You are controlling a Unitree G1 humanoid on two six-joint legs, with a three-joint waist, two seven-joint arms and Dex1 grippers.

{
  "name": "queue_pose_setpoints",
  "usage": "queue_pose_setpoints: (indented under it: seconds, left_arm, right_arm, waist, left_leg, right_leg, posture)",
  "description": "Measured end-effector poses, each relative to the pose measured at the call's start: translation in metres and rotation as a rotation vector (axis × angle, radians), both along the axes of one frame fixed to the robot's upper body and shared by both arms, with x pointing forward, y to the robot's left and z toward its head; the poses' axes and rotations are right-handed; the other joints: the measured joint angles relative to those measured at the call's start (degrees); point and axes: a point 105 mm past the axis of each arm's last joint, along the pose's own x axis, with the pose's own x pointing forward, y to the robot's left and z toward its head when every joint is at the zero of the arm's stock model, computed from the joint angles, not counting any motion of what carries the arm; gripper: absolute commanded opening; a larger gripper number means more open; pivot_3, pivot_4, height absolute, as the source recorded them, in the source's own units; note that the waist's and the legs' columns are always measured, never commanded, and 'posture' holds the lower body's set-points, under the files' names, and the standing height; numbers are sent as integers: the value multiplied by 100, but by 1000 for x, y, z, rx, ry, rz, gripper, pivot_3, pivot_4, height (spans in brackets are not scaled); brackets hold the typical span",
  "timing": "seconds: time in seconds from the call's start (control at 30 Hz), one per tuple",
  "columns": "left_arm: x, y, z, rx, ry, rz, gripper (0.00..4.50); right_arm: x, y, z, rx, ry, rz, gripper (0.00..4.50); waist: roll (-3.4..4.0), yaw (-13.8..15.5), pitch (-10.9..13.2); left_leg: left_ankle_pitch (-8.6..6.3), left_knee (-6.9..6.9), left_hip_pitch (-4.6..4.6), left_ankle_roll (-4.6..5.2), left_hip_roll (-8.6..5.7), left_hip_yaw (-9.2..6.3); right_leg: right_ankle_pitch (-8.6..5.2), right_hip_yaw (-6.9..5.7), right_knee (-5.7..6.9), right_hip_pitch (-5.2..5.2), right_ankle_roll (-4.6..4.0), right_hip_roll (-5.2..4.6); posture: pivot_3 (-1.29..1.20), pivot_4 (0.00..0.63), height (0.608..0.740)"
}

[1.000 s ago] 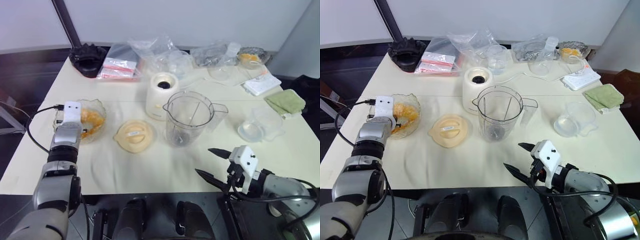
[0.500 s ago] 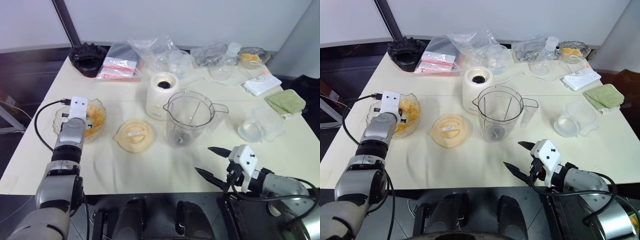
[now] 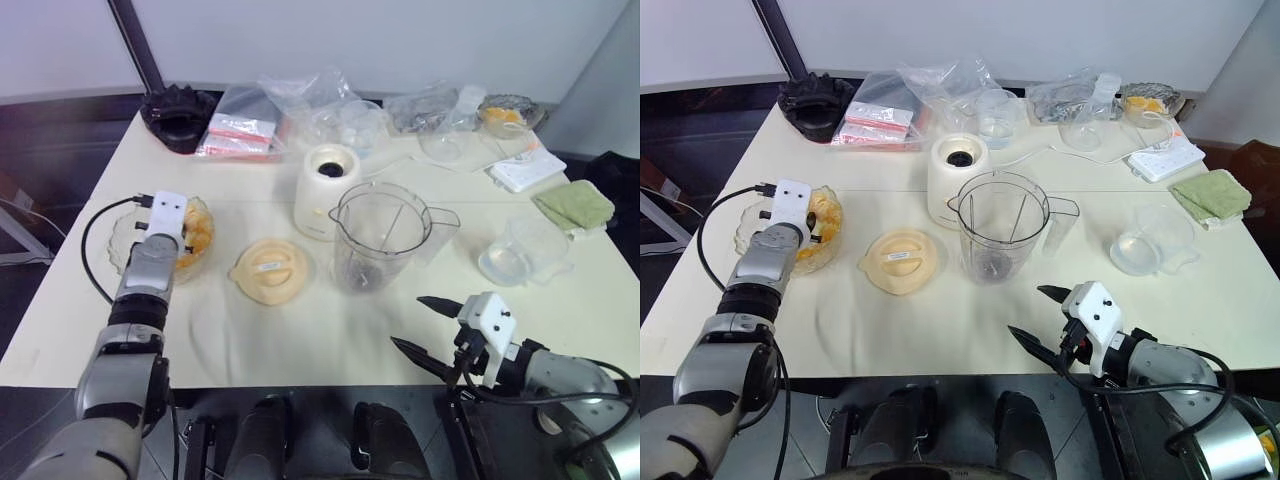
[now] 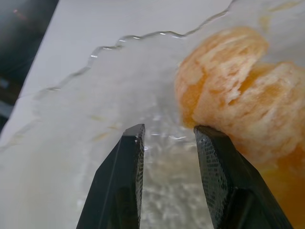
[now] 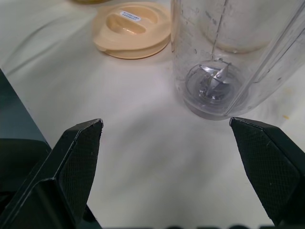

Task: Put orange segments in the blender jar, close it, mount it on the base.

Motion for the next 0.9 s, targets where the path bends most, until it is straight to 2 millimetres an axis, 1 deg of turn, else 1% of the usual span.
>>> queue_pose_setpoints:
  seconds: [0.1,0.2,0.3,0.37,0.43,0.53,0.63,0.7,0.8,0.9]
  left_arm:
    - [0,-7,-1,12,2,-49,1684]
    - [-11,-6,-8,9,32,-73,1684]
    - [-26,-6,-12,-1,55,-109,2495]
    - [-33,-1,-10,11,73,-114,3551]
    - [-38,4,-6,27,87,-115,4467]
    - [-44,7,1,26,114,-165,4467]
    - [-47,3,10,3,127,-242,4467]
    - [-45,4,17,-32,126,-271,4467]
    - [-40,9,25,-148,156,-280,4467]
    - [-32,6,37,-240,185,-311,4467]
  right_arm:
    - [0,0,0,0,2,2,4500]
    - [-1,-4,0,-1,4,-11,4500]
    - [-1,-7,2,-4,-1,-24,4500]
    - [-1,-7,3,-4,-7,-24,4500]
    - [0,-6,6,-3,-15,-21,4500]
    - [1,-5,7,2,-16,-22,4500]
    - [2,-4,8,3,-18,-26,4500]
    - [4,-4,10,6,-25,-27,4500]
    - [6,-3,11,7,-29,-27,4500]
    - [8,-3,13,8,-32,-29,4500]
  waist:
    - [1,-11,0]
    - [2,-38,-1]
    - [3,-45,-1]
    - [3,-33,-1]
    - [3,-33,-2]
    - [4,-37,-1]
    - [5,-32,-1]
    - [5,-28,-1]
    - [4,-25,0]
    - [3,-17,0]
  left_leg:
    - [0,0,0,0,0,1]
    - [-4,0,0,6,5,-2]
    - [-5,-2,1,5,11,-5]
    - [-5,-1,1,5,14,-5]
    - [-11,0,2,-5,18,-7]
    - [-14,-1,2,-9,21,-2]
    - [-17,-2,1,-10,22,-2]
    - [-17,-2,1,-10,24,-3]
    - [-15,-1,0,-7,26,-2]
    - [-9,0,-3,2,20,5]
  right_leg:
    - [0,1,-1,0,0,-1]
    - [0,3,-1,-4,0,-1]
    - [0,2,0,-7,0,1]
    - [0,2,1,-8,-2,3]
    - [1,2,0,-9,-4,2]
    - [1,2,-8,-11,-6,0]
    - [1,2,-10,-13,-7,-1]
    - [2,0,-9,-14,-8,0]
    - [2,-4,-9,-13,-8,2]
    - [2,-5,-9,-12,-7,3]
  posture:
    - [0,150,740]
    - [0,150,740]
    - [0,150,740]
    - [0,150,740]
    - [0,150,740]
    - [0,150,740]
    - [0,150,740]
    - [0,150,740]
    - [0,150,740]
    - [0,150,740]
